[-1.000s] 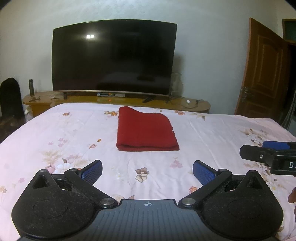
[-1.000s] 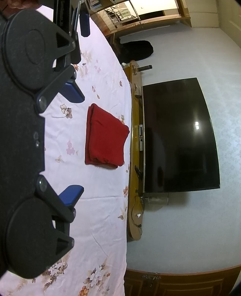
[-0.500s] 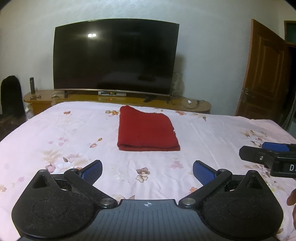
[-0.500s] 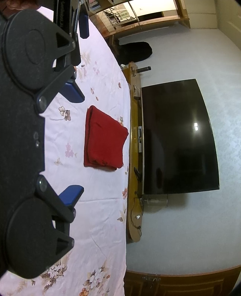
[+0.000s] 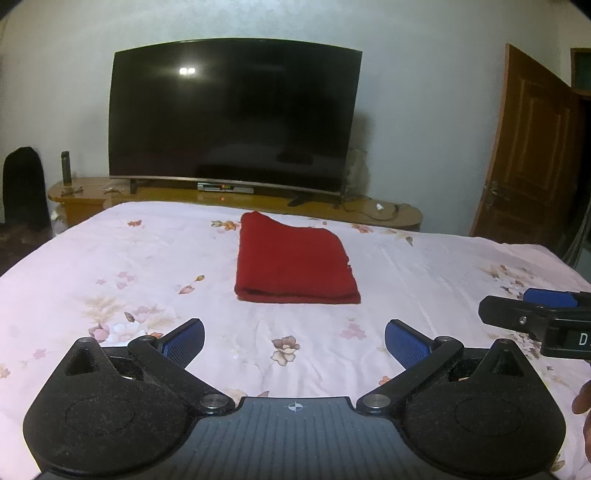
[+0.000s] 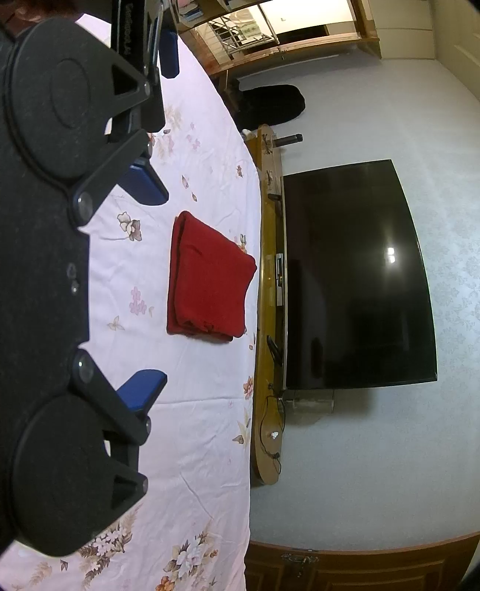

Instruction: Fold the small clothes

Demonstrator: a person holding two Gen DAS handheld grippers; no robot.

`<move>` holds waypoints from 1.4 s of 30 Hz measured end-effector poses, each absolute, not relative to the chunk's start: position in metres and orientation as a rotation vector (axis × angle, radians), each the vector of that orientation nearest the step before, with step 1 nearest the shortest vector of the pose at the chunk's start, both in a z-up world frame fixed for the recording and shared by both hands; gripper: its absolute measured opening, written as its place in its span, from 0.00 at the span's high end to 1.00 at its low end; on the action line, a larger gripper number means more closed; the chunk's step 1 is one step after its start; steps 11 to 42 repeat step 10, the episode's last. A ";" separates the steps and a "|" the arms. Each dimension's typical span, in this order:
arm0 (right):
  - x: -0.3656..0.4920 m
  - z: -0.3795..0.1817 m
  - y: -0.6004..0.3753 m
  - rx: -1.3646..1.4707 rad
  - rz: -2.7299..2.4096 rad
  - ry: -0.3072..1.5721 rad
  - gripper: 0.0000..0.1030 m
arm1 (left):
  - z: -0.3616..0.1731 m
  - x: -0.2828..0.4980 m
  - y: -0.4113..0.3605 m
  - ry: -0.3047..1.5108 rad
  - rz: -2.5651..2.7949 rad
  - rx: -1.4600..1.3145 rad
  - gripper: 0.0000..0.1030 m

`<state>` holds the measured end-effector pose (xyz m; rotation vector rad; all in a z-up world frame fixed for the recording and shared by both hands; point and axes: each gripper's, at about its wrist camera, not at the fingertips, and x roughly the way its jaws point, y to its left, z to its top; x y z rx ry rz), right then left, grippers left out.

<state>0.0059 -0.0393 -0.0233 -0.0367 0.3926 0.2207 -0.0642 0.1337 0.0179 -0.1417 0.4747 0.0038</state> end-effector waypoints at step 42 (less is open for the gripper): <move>0.007 -0.024 -0.039 -0.042 0.231 0.391 0.07 | 0.019 -0.066 0.133 0.443 0.002 -0.150 0.00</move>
